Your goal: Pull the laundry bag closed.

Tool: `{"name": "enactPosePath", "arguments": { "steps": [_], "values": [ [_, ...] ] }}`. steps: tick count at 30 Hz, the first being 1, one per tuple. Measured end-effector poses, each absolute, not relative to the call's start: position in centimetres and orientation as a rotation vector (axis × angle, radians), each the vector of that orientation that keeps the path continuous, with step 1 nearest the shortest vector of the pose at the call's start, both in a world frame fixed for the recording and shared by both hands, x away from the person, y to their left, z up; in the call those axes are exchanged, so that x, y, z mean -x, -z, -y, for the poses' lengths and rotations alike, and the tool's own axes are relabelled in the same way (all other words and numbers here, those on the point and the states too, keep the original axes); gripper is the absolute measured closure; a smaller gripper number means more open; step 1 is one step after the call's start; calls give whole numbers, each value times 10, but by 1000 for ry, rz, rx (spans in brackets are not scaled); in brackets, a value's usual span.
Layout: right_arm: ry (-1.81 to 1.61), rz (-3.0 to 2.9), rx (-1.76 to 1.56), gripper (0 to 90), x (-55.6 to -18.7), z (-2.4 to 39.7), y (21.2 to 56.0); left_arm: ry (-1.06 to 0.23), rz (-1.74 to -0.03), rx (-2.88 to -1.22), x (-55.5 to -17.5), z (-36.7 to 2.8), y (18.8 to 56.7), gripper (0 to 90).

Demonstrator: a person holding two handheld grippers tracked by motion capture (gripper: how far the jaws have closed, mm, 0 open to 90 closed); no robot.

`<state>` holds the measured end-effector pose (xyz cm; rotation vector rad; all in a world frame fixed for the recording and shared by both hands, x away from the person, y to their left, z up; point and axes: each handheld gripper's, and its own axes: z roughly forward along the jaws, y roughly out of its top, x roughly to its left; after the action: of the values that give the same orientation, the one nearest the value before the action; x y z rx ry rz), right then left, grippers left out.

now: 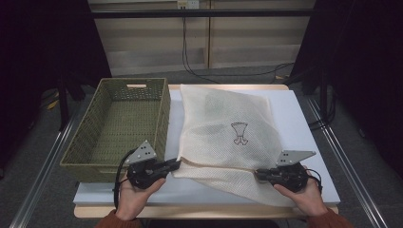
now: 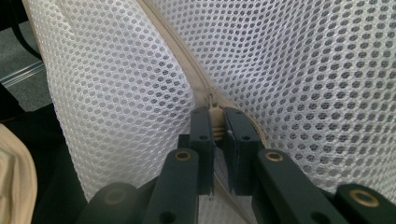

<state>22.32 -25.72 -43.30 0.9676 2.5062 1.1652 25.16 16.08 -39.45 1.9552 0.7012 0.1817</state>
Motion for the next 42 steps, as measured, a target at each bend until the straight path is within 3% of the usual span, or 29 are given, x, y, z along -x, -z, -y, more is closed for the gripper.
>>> {"name": "enactPosePath", "arguments": {
  "steps": [42],
  "values": [
    [-1101, -2422, -1090, 831, -207, 299, 442, -185, -717, -1951, -253, -163, 395, 861]
  ]
}}
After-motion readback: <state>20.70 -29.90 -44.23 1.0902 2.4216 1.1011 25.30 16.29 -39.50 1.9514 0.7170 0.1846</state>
